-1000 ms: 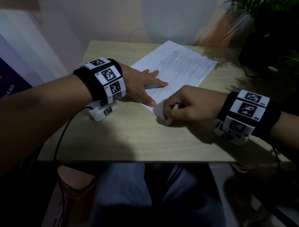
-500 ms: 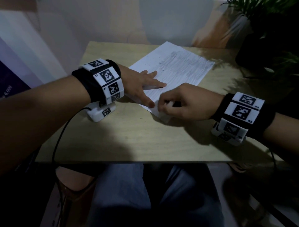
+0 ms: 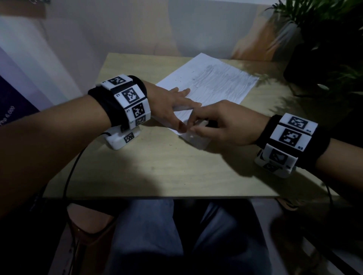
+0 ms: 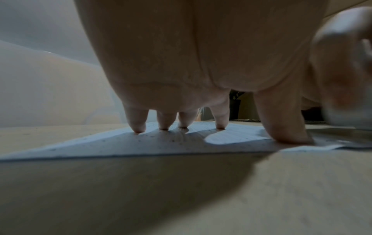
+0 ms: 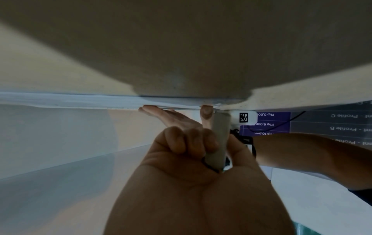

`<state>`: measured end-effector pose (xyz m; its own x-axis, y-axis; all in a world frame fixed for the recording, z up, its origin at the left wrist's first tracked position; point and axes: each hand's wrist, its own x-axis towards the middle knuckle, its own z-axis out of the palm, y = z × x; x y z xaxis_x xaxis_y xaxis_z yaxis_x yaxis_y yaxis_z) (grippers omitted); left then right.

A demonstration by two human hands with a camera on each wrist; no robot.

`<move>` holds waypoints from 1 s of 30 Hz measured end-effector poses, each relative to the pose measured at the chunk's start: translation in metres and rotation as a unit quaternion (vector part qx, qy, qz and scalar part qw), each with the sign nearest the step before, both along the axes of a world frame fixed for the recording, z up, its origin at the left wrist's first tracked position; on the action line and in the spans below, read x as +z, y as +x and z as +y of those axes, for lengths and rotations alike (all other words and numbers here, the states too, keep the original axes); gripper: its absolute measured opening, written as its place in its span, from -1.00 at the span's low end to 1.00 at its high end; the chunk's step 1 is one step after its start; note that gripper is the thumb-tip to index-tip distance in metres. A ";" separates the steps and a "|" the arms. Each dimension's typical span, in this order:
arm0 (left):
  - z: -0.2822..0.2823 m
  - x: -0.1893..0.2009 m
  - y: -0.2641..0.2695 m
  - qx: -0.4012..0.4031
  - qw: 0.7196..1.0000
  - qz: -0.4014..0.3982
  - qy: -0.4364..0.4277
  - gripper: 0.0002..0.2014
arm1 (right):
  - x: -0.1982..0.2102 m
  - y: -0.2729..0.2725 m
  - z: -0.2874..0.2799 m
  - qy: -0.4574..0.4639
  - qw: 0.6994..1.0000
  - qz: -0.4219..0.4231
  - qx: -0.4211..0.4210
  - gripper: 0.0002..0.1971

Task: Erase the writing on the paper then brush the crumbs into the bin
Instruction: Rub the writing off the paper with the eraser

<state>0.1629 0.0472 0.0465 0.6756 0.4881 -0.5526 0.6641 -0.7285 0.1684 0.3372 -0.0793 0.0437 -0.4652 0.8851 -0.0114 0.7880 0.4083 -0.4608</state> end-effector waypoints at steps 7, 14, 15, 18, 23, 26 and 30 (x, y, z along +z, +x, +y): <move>-0.001 0.001 0.000 0.005 1.000 0.006 0.006 -0.10 | 0.004 0.007 -0.005 -0.055 0.996 -0.070 -0.017 -0.83; -0.001 0.001 0.000 0.008 1.000 0.001 -0.002 -0.08 | -0.001 0.006 -0.002 -0.025 1.000 0.016 -0.007 -0.84; -0.001 0.001 0.000 0.010 1.000 0.005 -0.003 -0.08 | -0.002 0.006 -0.002 -0.030 1.000 0.004 -0.004 -0.83; -0.002 0.002 0.001 0.007 1.000 0.014 -0.001 -0.09 | -0.003 0.012 -0.003 -0.047 0.998 -0.032 -0.010 -0.87; -0.002 0.003 -0.001 0.009 1.000 0.010 0.003 -0.08 | 0.000 0.008 -0.006 -0.054 0.998 0.007 -0.005 -0.83; -0.003 0.003 0.000 0.011 1.000 0.006 0.000 -0.08 | -0.002 0.004 -0.003 -0.058 0.998 0.006 0.003 -0.74; -0.003 0.002 0.000 0.007 1.000 0.006 0.004 -0.10 | -0.002 0.011 -0.003 -0.095 0.995 -0.020 -0.002 -0.86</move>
<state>0.1627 0.0443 0.0482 0.6623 0.5015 -0.5567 0.6759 -0.7205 0.1551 0.3481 -0.0822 0.0422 -0.4569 0.8676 -0.1964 0.8087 0.3132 -0.4979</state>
